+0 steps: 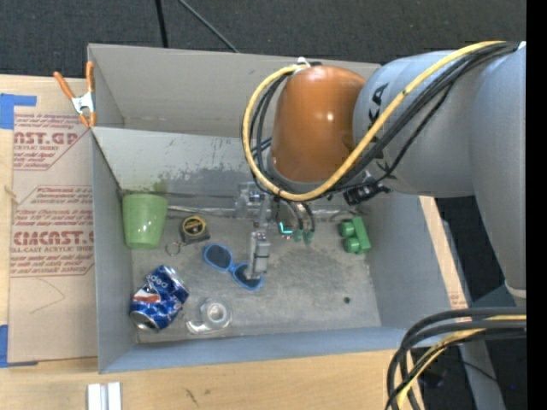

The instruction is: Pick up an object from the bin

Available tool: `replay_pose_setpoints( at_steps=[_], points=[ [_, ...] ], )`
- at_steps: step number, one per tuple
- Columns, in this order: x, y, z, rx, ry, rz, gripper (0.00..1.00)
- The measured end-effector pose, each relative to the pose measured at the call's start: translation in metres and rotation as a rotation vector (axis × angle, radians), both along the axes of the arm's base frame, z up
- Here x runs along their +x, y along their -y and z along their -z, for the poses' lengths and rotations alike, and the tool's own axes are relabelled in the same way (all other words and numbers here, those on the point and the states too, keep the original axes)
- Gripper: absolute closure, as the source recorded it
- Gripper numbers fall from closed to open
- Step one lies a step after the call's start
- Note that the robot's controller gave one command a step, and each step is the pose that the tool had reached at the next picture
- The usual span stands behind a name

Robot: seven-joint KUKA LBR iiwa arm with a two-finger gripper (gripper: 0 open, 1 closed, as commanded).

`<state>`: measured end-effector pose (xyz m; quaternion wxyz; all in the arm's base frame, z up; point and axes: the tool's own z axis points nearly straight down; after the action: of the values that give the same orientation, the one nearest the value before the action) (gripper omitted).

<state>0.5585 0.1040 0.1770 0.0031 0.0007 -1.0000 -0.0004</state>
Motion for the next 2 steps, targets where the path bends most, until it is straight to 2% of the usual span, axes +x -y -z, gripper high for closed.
replay_pose_setpoints(
  at_steps=[1, 2],
  points=[
    [0.0112, 0.0183, 0.1108, -0.002, 0.002, 0.213, 0.0],
    [0.0127, 0.0177, 0.1072, 0.0, 0.006, 0.212, 1.0]
  ],
)
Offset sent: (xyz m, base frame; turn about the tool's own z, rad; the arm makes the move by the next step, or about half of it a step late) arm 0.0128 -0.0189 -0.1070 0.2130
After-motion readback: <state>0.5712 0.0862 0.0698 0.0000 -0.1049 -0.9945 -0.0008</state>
